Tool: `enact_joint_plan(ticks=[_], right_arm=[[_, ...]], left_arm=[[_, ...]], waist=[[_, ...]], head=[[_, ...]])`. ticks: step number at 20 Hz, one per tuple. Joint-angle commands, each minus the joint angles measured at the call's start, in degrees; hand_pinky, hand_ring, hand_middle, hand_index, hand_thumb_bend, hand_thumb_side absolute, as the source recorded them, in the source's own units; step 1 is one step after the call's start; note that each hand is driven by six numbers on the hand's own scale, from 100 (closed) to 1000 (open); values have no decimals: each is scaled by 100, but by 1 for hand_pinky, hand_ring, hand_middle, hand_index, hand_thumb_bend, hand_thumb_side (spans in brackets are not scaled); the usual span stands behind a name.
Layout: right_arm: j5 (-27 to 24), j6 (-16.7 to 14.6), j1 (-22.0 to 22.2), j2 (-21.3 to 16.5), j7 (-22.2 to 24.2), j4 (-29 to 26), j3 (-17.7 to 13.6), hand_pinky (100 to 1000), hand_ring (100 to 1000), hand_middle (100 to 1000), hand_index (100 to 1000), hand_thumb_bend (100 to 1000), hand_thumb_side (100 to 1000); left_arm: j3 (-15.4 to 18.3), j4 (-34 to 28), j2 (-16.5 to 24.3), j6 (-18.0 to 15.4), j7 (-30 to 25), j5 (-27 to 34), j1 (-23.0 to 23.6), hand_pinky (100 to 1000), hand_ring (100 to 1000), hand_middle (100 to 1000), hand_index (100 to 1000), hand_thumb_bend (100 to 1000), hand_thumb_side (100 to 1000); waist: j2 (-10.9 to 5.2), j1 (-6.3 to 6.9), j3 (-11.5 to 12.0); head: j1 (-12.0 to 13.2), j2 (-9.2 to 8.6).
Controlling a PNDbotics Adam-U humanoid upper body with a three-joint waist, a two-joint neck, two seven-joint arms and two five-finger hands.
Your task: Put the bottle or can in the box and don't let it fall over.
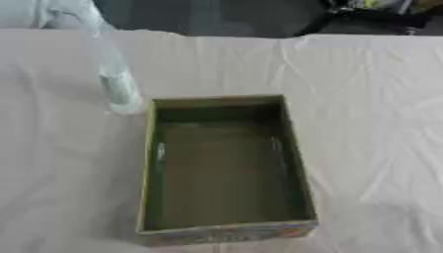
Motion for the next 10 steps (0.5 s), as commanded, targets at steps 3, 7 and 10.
enact_joint_plan(ticks=[3,7,10], right_arm=[[-154,-844,52,-103,940,-98,-99,938,776,851,933,100,549],[-162,-818,41,-78,974,-98,-71,938,776,852,934,100,551],[-169,-808,39,-69,984,-98,-65,938,776,851,933,100,552]], left_arm=[[108,65,236,-208,220,-104,-53,1000,1000,1000,890,315,572],[143,187,270,-300,581,-260,-81,1000,1000,1000,902,336,542],[178,317,316,-345,830,-369,-112,1000,1000,1000,904,352,500]], waist=[[-96,1,-10],[-82,12,-15],[-80,19,-19]], head=[[16,-87],[23,-102],[35,-105]])
